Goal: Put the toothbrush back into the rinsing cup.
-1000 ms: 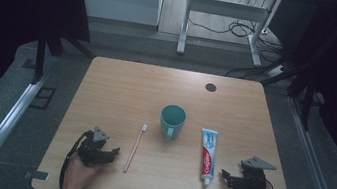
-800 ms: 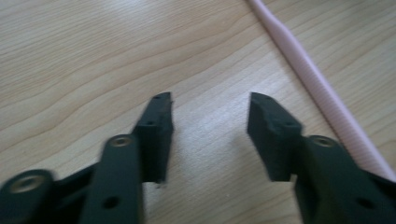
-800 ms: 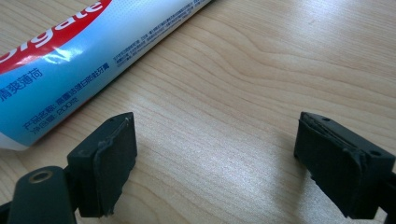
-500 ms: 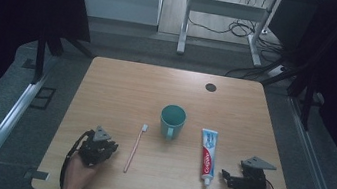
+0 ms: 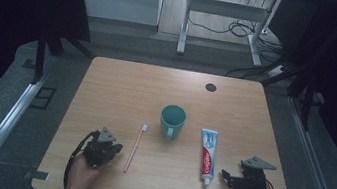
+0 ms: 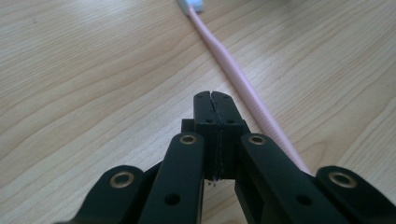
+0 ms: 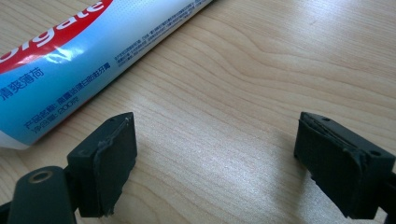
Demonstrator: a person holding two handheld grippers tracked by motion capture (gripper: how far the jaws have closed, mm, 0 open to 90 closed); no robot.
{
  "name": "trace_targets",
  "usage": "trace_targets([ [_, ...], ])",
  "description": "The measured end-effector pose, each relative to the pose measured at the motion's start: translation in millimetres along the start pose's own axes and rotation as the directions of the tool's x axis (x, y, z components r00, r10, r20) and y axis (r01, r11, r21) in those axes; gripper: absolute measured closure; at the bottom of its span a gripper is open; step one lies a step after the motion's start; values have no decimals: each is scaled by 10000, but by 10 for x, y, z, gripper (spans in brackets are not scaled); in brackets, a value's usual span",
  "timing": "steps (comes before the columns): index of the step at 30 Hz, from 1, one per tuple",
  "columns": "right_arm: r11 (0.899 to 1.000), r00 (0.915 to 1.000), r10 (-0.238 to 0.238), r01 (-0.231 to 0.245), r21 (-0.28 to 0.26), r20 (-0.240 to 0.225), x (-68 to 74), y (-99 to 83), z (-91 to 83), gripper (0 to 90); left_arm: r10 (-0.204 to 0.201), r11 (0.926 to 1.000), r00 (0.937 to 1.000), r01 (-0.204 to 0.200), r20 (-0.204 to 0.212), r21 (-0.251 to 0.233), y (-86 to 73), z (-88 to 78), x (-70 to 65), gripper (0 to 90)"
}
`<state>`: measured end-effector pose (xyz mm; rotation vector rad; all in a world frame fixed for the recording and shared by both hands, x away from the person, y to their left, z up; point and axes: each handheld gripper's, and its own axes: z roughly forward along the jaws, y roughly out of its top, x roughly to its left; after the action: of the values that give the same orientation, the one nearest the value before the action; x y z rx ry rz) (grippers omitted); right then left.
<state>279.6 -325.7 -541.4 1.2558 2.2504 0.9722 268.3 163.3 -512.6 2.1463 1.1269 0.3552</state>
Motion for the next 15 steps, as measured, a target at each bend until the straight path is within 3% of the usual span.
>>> trace_targets([
  [15,10000,10000,-12,12,3,-12,-1,1,0,127,381,9993,9963,-378,775,-50,89,93,-196,893],
])
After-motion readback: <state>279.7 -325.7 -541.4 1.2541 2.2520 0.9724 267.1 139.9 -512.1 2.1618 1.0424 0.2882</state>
